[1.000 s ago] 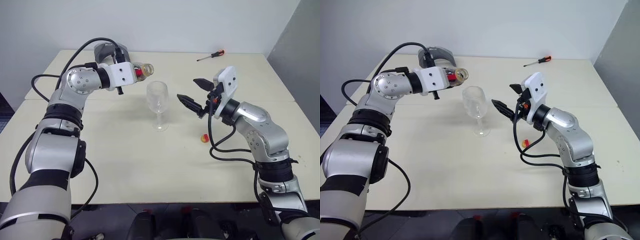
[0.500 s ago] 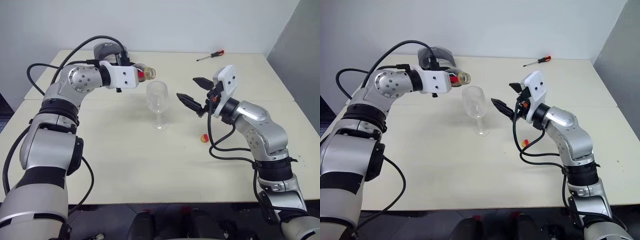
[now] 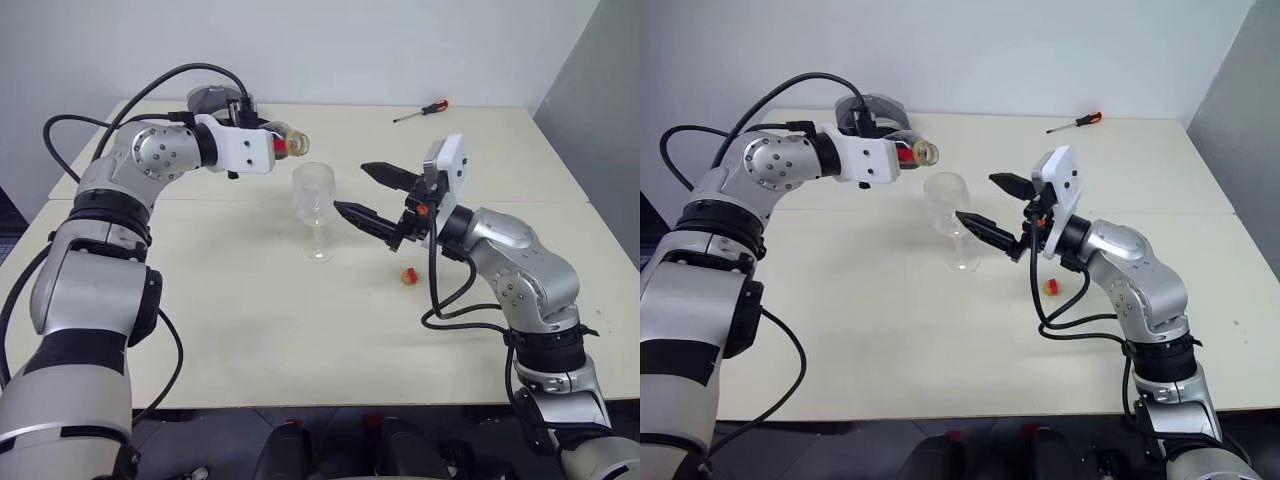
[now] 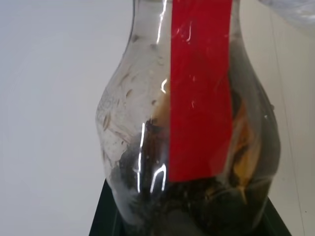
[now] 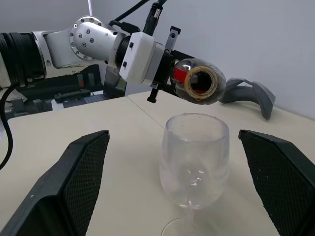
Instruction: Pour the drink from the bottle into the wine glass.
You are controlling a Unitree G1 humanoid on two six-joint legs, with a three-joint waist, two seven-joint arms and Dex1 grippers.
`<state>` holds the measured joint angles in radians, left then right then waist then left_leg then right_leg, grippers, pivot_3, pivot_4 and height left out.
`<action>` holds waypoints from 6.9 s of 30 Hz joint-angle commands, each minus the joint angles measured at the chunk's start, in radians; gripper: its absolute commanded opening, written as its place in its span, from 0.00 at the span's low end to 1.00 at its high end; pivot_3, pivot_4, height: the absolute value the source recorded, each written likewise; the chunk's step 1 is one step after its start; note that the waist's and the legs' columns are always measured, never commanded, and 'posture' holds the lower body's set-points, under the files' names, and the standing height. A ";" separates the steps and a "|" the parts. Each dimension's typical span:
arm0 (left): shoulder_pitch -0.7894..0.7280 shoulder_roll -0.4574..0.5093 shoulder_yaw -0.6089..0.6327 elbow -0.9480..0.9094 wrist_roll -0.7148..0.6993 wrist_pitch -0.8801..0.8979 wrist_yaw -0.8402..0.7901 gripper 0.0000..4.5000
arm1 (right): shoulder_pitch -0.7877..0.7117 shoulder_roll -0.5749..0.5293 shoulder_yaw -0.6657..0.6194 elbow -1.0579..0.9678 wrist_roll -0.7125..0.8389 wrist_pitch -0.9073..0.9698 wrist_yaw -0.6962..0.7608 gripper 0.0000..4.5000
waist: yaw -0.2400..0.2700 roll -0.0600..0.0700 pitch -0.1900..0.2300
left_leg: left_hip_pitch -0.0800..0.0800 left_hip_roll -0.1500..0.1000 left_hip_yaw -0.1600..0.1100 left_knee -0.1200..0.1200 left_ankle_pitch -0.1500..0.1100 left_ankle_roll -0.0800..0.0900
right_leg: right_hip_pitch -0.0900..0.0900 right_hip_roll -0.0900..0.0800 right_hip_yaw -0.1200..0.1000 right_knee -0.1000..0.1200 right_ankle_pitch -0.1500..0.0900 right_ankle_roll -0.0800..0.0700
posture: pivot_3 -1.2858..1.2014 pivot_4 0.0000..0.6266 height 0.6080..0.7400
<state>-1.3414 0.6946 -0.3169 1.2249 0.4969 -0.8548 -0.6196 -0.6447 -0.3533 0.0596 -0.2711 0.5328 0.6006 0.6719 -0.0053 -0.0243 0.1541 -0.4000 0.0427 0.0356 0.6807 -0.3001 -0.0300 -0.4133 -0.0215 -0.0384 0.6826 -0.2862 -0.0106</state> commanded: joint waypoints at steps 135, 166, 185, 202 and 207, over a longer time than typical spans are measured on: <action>-0.198 0.057 -0.135 0.049 0.184 -0.103 0.182 0.23 | 0.087 0.108 -0.016 -0.065 -0.046 -0.163 -0.089 1.00 | -0.004 0.000 0.000 | 0.000 0.000 0.003 0.001 0.000 -0.001 | -0.002 0.000 0.000 0.003 0.000 0.000 | 0.52 0.24 1.00; -0.226 0.065 -0.164 0.056 0.227 -0.110 0.219 0.23 | 0.066 0.104 -0.017 -0.032 -0.054 -0.183 -0.089 1.00 | -0.006 0.000 0.000 | 0.000 0.000 0.006 0.001 0.000 -0.001 | -0.005 0.000 0.002 0.007 0.000 0.000 | 0.52 0.24 1.00; -0.234 0.063 -0.174 0.061 0.236 -0.105 0.237 0.23 | 0.062 0.098 -0.019 -0.019 -0.058 -0.194 -0.087 1.00 | -0.010 0.000 0.000 | 0.000 0.000 0.007 0.001 0.000 -0.001 | -0.006 0.000 0.002 0.008 0.000 0.000 | 0.52 0.24 1.00; -0.216 0.048 -0.131 0.072 0.182 -0.089 0.195 0.23 | 0.065 0.099 -0.019 -0.019 -0.060 -0.200 -0.091 1.00 | -0.013 0.000 0.000 | 0.000 0.000 0.008 0.001 0.000 -0.001 | -0.006 0.000 0.003 0.008 0.000 0.000 | 0.52 0.24 1.00; -0.163 0.039 -0.114 0.063 0.143 -0.095 0.172 0.23 | 0.074 0.092 -0.021 -0.025 -0.061 -0.194 -0.094 1.00 | -0.014 0.000 0.000 | 0.000 0.000 0.008 0.001 0.000 -0.001 | -0.006 -0.001 0.003 0.009 0.000 0.000 | 0.52 0.24 1.00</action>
<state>-1.5048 0.7334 -0.4637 1.3025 0.6784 -0.9477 -0.4415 -0.5614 -0.2558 0.0590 -0.2629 0.4714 0.4212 0.5837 -0.0190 -0.0243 0.1540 -0.3998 0.0429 0.0434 0.6816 -0.2997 -0.0308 -0.4198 -0.0220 -0.0356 0.6915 -0.2863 -0.0106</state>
